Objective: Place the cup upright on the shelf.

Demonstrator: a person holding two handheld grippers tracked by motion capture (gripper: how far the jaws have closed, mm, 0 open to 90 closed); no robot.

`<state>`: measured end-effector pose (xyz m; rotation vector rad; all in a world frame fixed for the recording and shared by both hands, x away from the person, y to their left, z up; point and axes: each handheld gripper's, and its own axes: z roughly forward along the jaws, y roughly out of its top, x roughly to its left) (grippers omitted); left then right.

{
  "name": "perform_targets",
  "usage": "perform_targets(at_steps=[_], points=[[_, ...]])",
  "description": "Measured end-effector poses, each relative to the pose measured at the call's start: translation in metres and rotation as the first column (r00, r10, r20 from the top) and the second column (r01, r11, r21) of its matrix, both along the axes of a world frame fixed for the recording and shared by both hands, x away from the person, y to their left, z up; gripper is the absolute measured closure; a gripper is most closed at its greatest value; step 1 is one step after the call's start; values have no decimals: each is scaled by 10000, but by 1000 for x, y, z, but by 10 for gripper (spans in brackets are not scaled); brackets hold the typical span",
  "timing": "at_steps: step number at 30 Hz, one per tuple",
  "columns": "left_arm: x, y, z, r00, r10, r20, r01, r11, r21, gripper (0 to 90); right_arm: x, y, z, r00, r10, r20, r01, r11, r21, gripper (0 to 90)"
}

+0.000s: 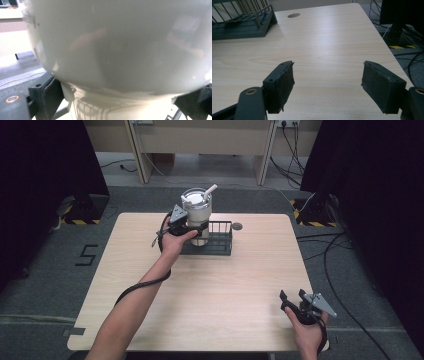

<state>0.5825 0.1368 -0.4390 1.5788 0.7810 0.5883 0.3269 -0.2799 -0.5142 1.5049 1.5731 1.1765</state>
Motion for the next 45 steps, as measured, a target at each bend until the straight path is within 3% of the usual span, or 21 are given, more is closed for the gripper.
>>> perform_targets(at_steps=[17, 45], points=[[-5, 3, -1, 10000, 11, -18, -11, 10000, 8, 78, 0, 0, 0, 10000, 19, -43, -19, 10000, 0, 259], [-23, 18, 3, 9997, -153, 172, 144, 9986, 508, 140, 1, 1, 0, 10000, -5, -69, 5, 10000, -30, 260]])
